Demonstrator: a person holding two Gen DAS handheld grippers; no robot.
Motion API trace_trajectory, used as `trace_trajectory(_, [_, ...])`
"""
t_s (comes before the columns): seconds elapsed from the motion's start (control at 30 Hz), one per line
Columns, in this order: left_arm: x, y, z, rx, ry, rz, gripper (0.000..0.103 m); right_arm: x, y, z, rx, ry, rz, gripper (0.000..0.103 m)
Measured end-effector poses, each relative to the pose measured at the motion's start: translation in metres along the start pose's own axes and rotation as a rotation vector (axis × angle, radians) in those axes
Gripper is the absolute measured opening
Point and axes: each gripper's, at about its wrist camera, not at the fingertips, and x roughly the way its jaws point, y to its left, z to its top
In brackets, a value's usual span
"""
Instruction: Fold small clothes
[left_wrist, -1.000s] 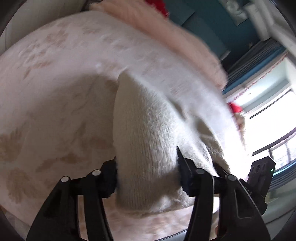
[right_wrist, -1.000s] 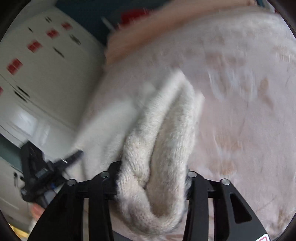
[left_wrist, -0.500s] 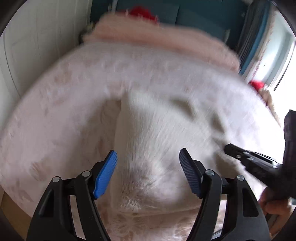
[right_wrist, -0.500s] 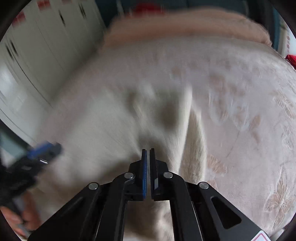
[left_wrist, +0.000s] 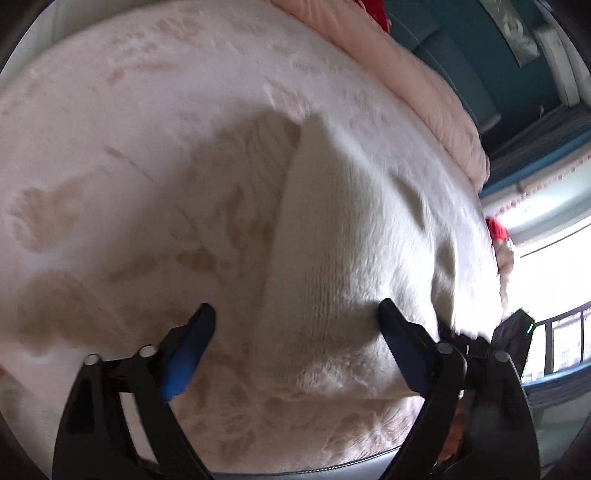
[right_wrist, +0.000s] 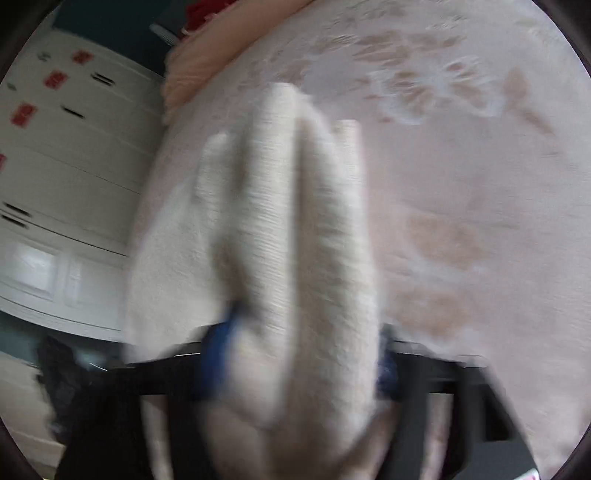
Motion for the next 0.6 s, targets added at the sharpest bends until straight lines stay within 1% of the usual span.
trace_trajectory(0.03, [0.001, -0.005, 0.0, -0.002, 0.006, -0.027, 0.058, -0.002, 0.007, 0.004, -0.021, -0.01, -0.016, 0.037])
trace_trajectory(0.1, [-0.009, -0.017, 0.002, 0.016, -0.029, -0.024, 0.055, -0.021, 0.036, 0.01, -0.148, -0.072, -0.039, 0.033])
trace_trajectory(0.17, [-0.018, -0.031, 0.005, 0.08, -0.063, -0.029, 0.055, -0.043, 0.054, 0.012, -0.228, -0.129, -0.066, 0.033])
trace_trajectory(0.23, [-0.012, -0.033, 0.003, 0.121, -0.046, -0.012, 0.055, -0.045, 0.048, 0.011, -0.241, -0.132, -0.094, 0.034])
trace_trajectory(0.27, [-0.003, -0.031, 0.0, 0.137, -0.027, 0.022, 0.056, -0.032, 0.035, 0.007, -0.227, -0.092, -0.133, 0.037])
trace_trajectory(0.3, [0.008, -0.029, -0.003, 0.159, -0.015, 0.039, 0.061, -0.012, 0.023, 0.005, -0.218, -0.037, -0.182, 0.042])
trace_trajectory(0.33, [0.013, -0.028, -0.006, 0.17, -0.019, 0.035, 0.065, -0.004, 0.012, 0.002, -0.204, -0.026, -0.2, 0.043])
trace_trajectory(0.37, [0.013, -0.028, -0.008, 0.178, -0.035, 0.054, 0.067, -0.013, 0.008, 0.0, -0.158, -0.062, -0.153, 0.043])
trace_trajectory(0.4, [0.009, -0.03, -0.009, 0.183, -0.047, 0.061, 0.066, -0.024, 0.011, 0.0, -0.129, -0.073, -0.13, 0.043])
trace_trajectory(0.43, [0.001, -0.035, -0.008, 0.2, -0.063, 0.069, 0.066, -0.032, 0.016, -0.001, -0.129, -0.088, -0.14, 0.043])
trace_trajectory(0.47, [-0.005, -0.04, -0.008, 0.225, -0.076, 0.083, 0.066, -0.046, 0.029, -0.002, -0.164, -0.13, -0.17, 0.043])
trace_trajectory(0.53, [-0.011, -0.049, -0.008, 0.298, -0.092, 0.131, 0.066, -0.069, 0.046, -0.011, -0.244, -0.199, -0.194, 0.043])
trace_trajectory(0.6, [-0.005, -0.05, -0.009, 0.333, -0.082, 0.157, 0.066, -0.071, 0.049, -0.019, -0.288, -0.197, -0.221, 0.042])
